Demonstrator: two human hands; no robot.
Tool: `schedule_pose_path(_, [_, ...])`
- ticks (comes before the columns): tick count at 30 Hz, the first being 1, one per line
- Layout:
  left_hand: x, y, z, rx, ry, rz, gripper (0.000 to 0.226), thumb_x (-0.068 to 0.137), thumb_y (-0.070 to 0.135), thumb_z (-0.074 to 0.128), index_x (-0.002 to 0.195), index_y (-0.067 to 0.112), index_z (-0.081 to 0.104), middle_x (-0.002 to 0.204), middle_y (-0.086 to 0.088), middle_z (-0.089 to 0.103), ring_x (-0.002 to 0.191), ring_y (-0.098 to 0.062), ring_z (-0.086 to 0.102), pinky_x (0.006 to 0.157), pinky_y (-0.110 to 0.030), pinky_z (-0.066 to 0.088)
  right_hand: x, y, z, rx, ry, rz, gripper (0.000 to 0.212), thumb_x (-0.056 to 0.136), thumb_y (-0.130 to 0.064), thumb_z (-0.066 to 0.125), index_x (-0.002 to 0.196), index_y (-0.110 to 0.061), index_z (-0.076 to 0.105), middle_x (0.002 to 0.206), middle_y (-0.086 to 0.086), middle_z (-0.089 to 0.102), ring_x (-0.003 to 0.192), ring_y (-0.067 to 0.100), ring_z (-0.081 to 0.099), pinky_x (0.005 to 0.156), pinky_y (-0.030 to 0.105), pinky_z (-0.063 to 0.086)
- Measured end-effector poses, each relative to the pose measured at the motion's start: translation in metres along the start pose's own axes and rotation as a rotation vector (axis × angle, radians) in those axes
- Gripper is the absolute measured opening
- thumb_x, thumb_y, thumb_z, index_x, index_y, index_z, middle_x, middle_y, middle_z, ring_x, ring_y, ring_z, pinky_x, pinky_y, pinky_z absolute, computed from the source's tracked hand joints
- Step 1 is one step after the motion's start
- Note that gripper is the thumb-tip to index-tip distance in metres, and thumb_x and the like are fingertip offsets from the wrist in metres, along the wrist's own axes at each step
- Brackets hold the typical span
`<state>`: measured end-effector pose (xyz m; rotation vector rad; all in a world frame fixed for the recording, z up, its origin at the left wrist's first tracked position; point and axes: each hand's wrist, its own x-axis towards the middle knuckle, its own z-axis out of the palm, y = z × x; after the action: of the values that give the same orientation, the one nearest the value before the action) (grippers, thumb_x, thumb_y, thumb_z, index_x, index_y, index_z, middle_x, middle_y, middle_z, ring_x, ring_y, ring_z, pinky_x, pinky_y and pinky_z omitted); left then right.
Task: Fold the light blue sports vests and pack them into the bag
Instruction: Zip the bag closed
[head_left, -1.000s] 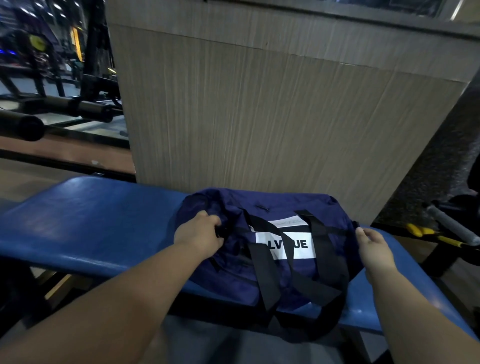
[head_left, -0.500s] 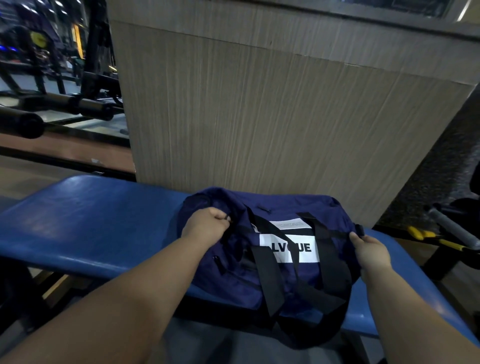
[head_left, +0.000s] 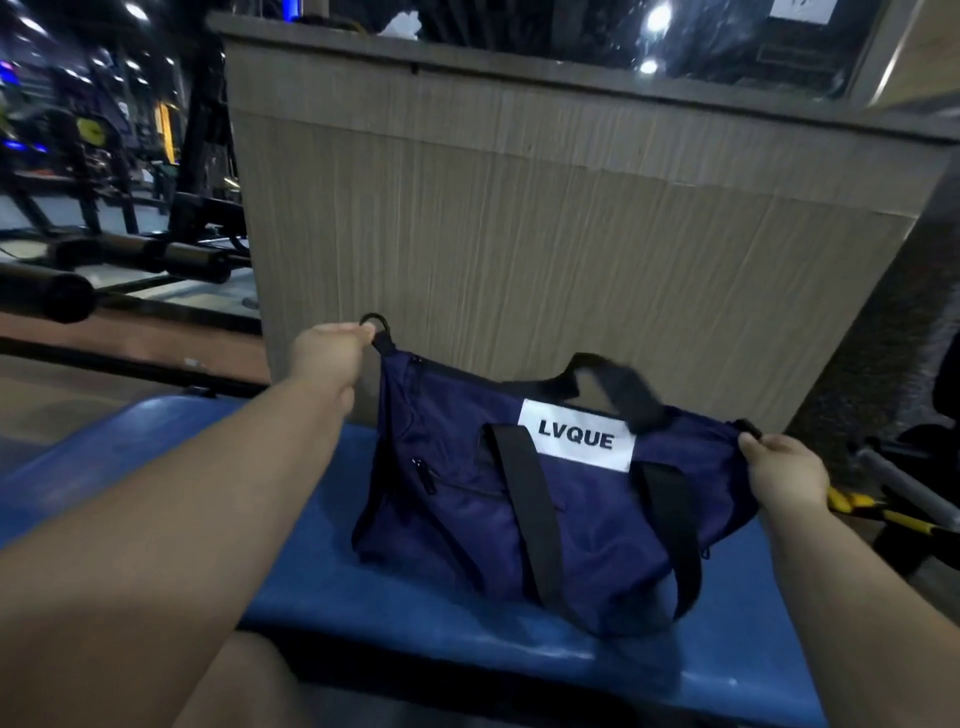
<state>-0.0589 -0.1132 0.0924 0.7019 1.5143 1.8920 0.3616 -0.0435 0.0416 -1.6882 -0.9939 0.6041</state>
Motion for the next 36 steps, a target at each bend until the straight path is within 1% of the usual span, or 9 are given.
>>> schedule_pose_path(6, [0.029, 0.039, 0.010, -0.052, 0.019, 0.014, 0.035, 0.094, 0.025, 0.063, 0.125, 0.010, 0.063, 0.126, -0.011, 0.061, 0.114, -0.026, 0.059, 0.081, -0.028, 0.046, 0.025, -0.059, -0.005, 0.097, 0.029, -0.050, 0.041, 0.094, -0.033, 0.065, 0.130, -0.014, 0.060, 0.121, 0.011, 0.064, 0.097, 0.028, 0.057, 0.089, 0.040, 0.049])
schedule_pose_path(10, [0.044, 0.046, 0.020, 0.030, 0.087, 0.025, 0.024, 0.095, 0.027, 0.061, 0.114, 0.013, 0.066, 0.098, -0.004, 0.061, 0.065, -0.013, 0.050, 0.049, -0.023, 0.040, 0.024, -0.069, 0.011, 0.073, 0.068, -0.056, 0.038, 0.094, -0.035, 0.063, 0.128, -0.017, 0.061, 0.116, 0.009, 0.064, 0.097, 0.030, 0.058, 0.090, 0.042, 0.050])
schedule_pose_path(15, [0.064, 0.020, 0.017, 0.427, 0.020, -0.104, 0.040, 0.104, 0.015, 0.039, 0.143, 0.006, 0.038, 0.145, -0.014, 0.042, 0.131, -0.029, 0.043, 0.107, -0.036, 0.034, 0.015, -0.038, 0.052, -0.165, -0.039, -0.091, 0.042, 0.101, -0.034, 0.052, 0.132, -0.007, 0.056, 0.125, 0.018, 0.061, 0.112, 0.037, 0.057, 0.090, 0.039, 0.046])
schedule_pose_path(19, [0.073, -0.025, 0.012, 0.697, 0.077, -0.014, 0.045, 0.099, 0.021, 0.050, 0.141, 0.008, 0.042, 0.145, -0.019, 0.040, 0.131, -0.034, 0.039, 0.108, -0.043, 0.032, 0.017, -0.012, 0.071, -0.344, -0.229, -0.035, 0.045, 0.101, -0.029, 0.049, 0.139, -0.005, 0.045, 0.127, 0.022, 0.057, 0.111, 0.039, 0.055, 0.082, 0.036, 0.044])
schedule_pose_path(22, [0.045, -0.037, 0.028, 1.024, 0.158, 0.544, 0.057, 0.087, 0.023, 0.060, 0.141, 0.025, 0.040, 0.150, -0.006, 0.032, 0.135, -0.032, 0.030, 0.106, -0.052, 0.026, 0.021, -0.005, 0.072, -0.341, -0.206, -0.098, 0.044, 0.100, -0.025, 0.052, 0.138, -0.006, 0.046, 0.126, 0.020, 0.059, 0.110, 0.038, 0.056, 0.077, 0.033, 0.039])
schedule_pose_path(25, [-0.003, -0.047, 0.063, 1.178, -0.319, 0.994, 0.060, 0.082, 0.048, 0.053, 0.140, 0.033, 0.044, 0.154, 0.005, 0.032, 0.142, -0.024, 0.023, 0.111, -0.052, 0.013, 0.017, -0.005, 0.071, -0.346, -0.195, -0.113, 0.044, 0.100, -0.025, 0.052, 0.138, -0.006, 0.044, 0.126, 0.021, 0.058, 0.110, 0.038, 0.055, 0.077, 0.033, 0.039])
schedule_pose_path(28, [-0.028, -0.078, 0.077, 1.460, -0.722, 0.896, 0.078, 0.086, 0.074, 0.036, 0.152, 0.039, 0.016, 0.162, 0.013, 0.004, 0.149, -0.017, -0.005, 0.114, -0.055, -0.015, 0.006, -0.008, 0.071, -0.459, -0.117, -0.127, 0.053, 0.098, -0.033, 0.054, 0.141, -0.009, 0.036, 0.134, 0.022, 0.050, 0.120, 0.041, 0.047, 0.090, 0.044, 0.043])
schedule_pose_path(32, [-0.009, -0.101, 0.070, 1.625, -0.648, 0.825, 0.070, 0.096, 0.063, 0.028, 0.153, 0.039, -0.003, 0.162, 0.011, -0.012, 0.147, -0.017, -0.019, 0.112, -0.056, -0.022, -0.028, -0.014, 0.086, -0.699, 0.087, -0.646, 0.061, 0.095, -0.047, 0.046, 0.147, -0.018, 0.035, 0.152, 0.012, 0.035, 0.144, 0.032, 0.023, 0.112, 0.055, 0.020])
schedule_pose_path(36, [0.000, -0.110, 0.075, 1.714, -0.637, 0.751, 0.068, 0.097, 0.064, 0.021, 0.152, 0.037, -0.008, 0.162, 0.004, -0.015, 0.146, -0.022, -0.024, 0.115, -0.054, -0.019, -0.066, -0.021, 0.117, -0.800, -0.262, -0.927, 0.073, 0.091, -0.068, 0.013, 0.148, -0.031, 0.038, 0.161, -0.004, 0.026, 0.152, 0.020, 0.005, 0.119, 0.054, -0.002])
